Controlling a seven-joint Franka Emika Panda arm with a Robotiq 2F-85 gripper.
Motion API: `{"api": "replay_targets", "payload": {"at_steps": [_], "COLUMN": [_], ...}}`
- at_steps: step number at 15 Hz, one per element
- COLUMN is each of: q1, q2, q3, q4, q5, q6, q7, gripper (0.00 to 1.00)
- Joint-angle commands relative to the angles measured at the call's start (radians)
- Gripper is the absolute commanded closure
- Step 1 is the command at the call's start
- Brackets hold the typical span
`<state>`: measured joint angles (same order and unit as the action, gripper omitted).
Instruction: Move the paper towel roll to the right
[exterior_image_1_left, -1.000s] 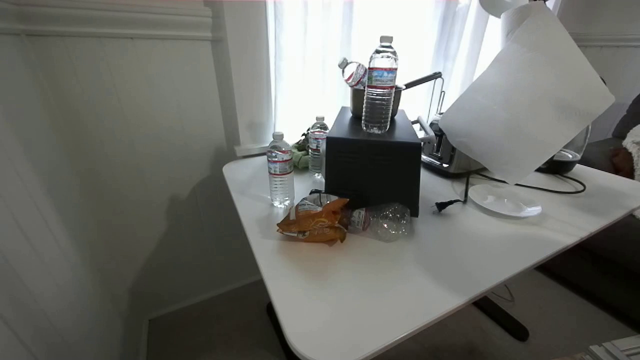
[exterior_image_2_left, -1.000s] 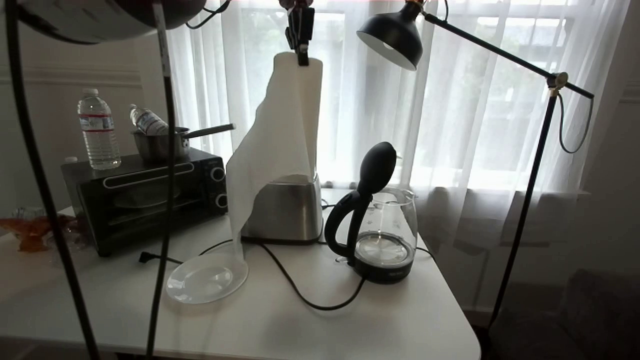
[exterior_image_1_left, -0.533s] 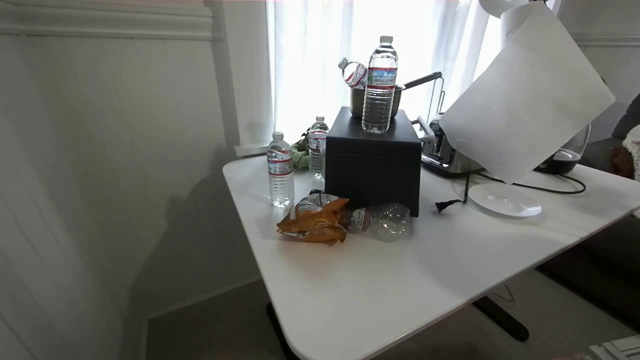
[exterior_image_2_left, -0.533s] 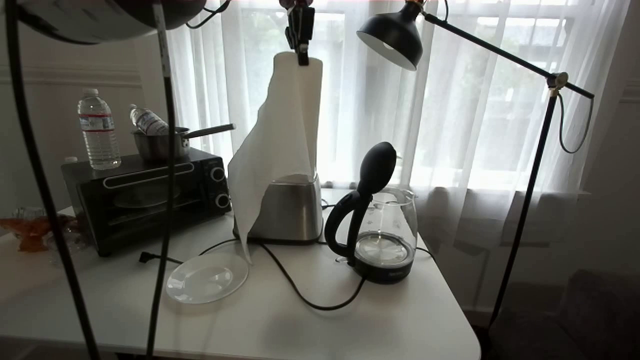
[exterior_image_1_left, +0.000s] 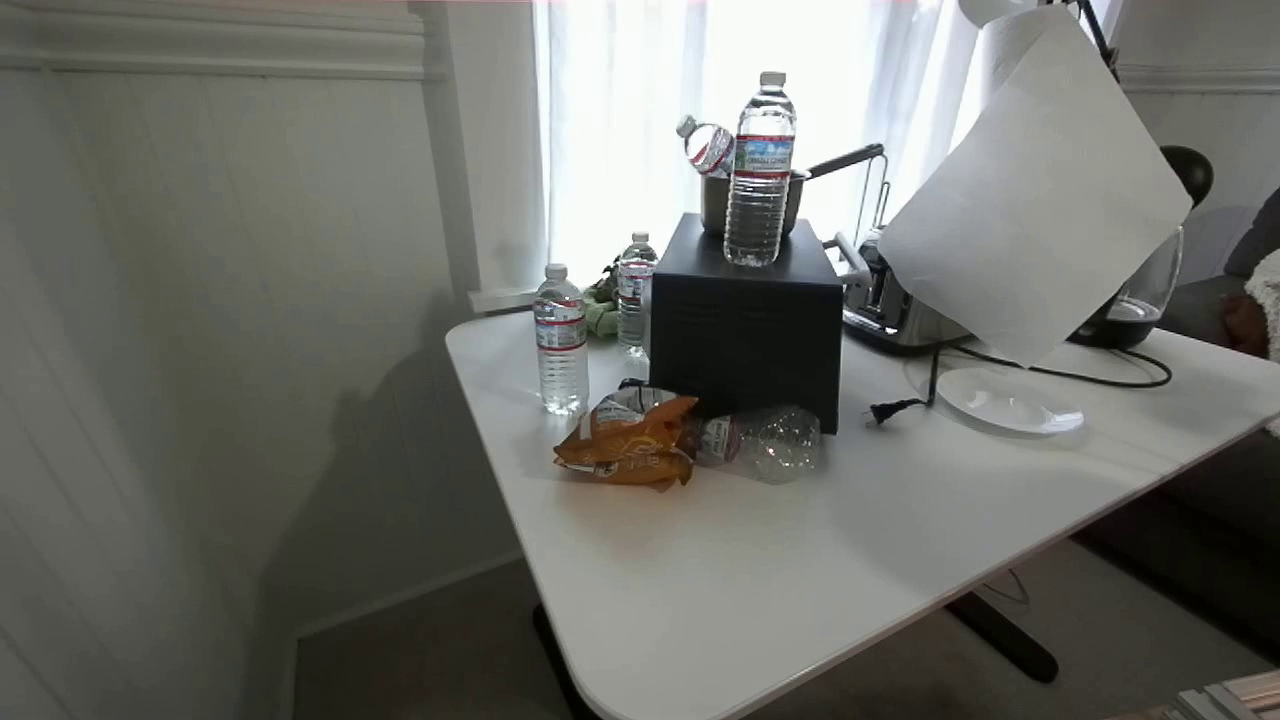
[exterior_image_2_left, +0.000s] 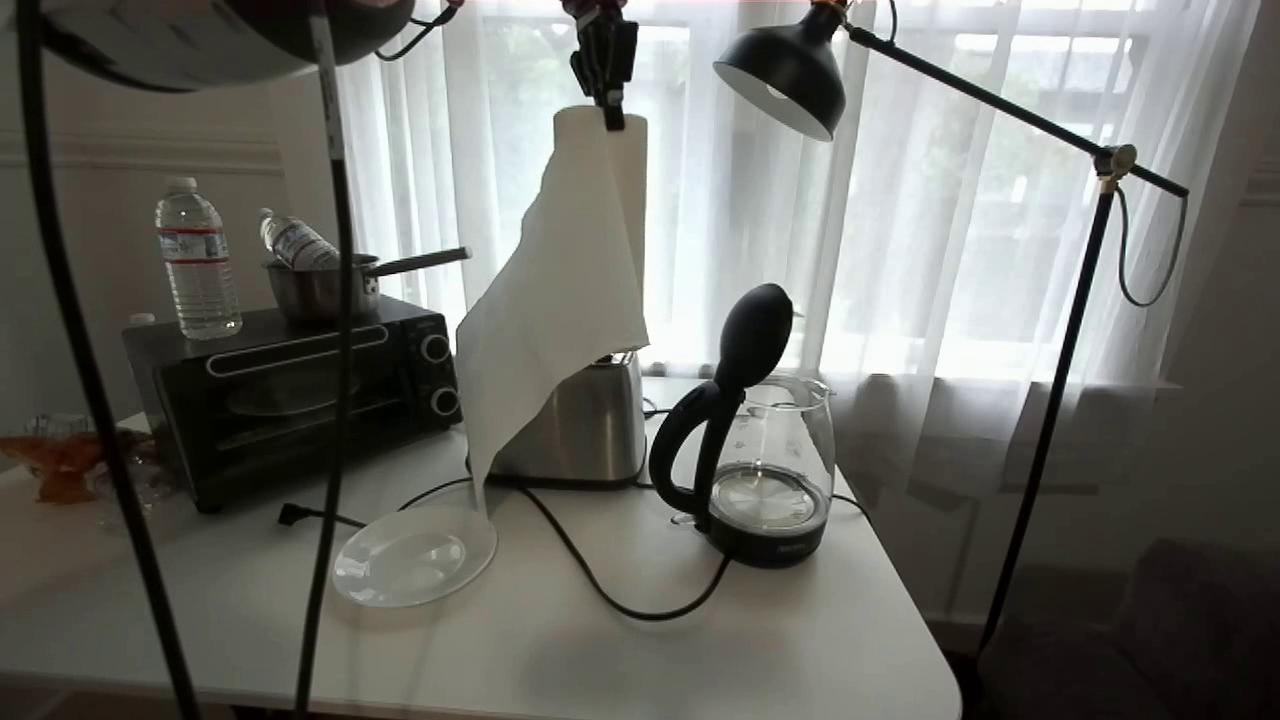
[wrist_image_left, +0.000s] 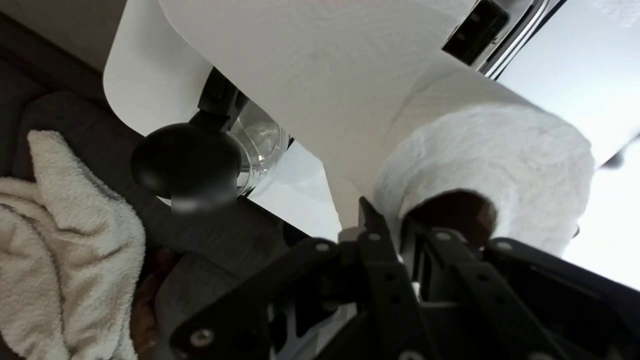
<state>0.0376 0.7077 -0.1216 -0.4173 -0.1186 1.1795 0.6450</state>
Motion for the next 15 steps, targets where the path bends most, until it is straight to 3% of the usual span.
{"api": "replay_targets", "payload": {"at_steps": [1, 6, 15], "q1": [-0.015, -0.018, -0.101], "q2": [-0.022, -0.013, -0.007], "q3": [0.025, 0.011, -0.033], "q4": [-0.024, -0.021, -0.015], "q5": [0.024, 0.016, 0.030], "q6": [-0.050, -0.078, -0.046], "q7": [-0.131, -0.158, 0.234], "gripper": [0.97, 0.97, 0.97]}}
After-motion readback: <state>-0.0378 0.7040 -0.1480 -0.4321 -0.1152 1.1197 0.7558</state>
